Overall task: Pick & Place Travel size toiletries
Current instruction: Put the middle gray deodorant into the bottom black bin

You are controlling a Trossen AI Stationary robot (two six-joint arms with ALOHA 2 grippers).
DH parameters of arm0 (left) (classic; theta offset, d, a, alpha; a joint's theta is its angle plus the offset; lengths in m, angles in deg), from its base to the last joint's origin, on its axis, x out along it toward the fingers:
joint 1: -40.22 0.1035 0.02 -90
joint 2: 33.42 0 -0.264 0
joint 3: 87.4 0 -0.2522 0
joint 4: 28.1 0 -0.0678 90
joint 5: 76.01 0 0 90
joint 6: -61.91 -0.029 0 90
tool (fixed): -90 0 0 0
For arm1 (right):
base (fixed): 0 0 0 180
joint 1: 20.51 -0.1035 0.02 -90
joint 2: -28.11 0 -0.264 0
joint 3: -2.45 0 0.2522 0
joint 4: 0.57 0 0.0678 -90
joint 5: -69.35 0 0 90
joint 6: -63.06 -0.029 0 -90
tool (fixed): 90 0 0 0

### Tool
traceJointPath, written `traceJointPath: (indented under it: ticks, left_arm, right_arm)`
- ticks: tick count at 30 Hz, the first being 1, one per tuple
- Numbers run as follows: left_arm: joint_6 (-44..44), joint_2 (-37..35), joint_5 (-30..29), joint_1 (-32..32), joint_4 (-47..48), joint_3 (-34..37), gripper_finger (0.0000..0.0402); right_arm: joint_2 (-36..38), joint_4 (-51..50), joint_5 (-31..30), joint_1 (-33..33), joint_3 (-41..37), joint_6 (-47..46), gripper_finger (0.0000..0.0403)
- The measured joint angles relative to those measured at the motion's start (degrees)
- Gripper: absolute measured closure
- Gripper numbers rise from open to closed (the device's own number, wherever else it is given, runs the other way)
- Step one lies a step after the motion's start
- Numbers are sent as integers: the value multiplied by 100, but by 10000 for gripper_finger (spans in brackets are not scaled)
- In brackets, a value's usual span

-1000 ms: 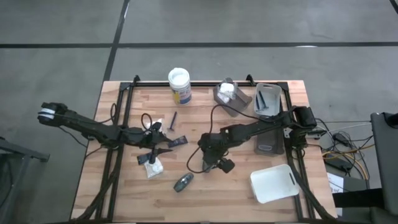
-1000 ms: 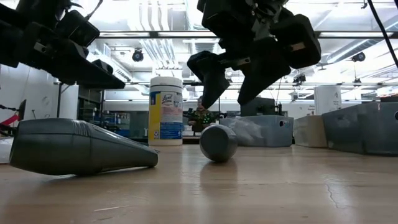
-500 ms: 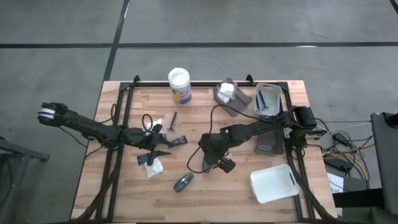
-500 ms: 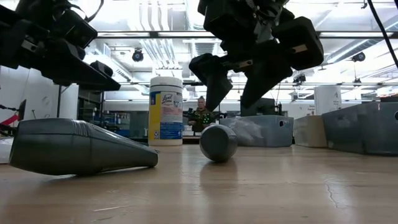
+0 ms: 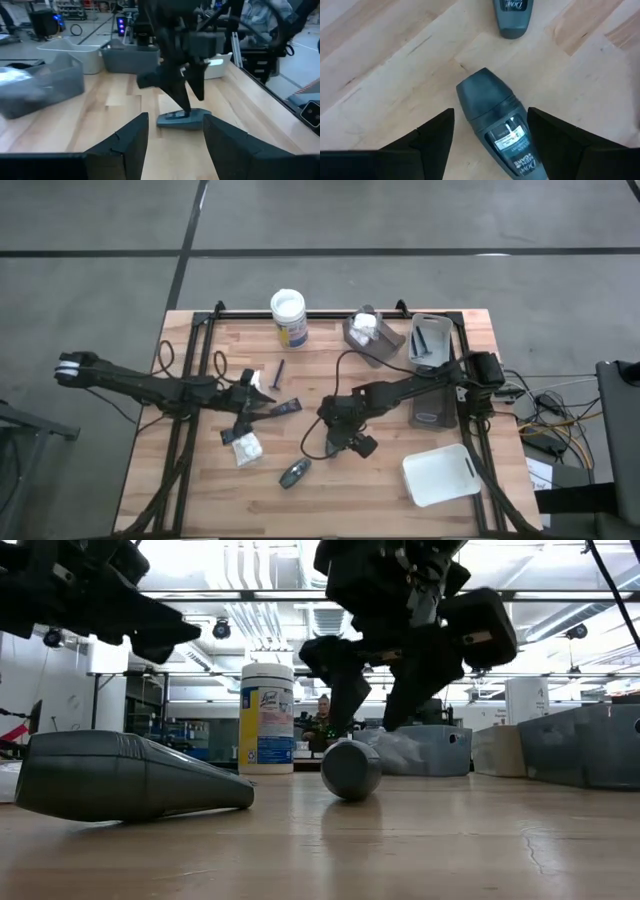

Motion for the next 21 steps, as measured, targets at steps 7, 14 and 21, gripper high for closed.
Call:
traceJointPath:
  ticks: [7,14,21]
  left_arm:
    - [-155,-1029,0,40,956,12,209]
    - [-438,-1860,-320,40,1813,37,209]
    - [-651,-2745,-325,40,1850,513,209]
  right_arm:
    - [-182,-16,-18,0,0,26,103]
    - [-192,-15,-42,5,0,234,74]
    - [-361,-108,-138,45,-4,300,72]
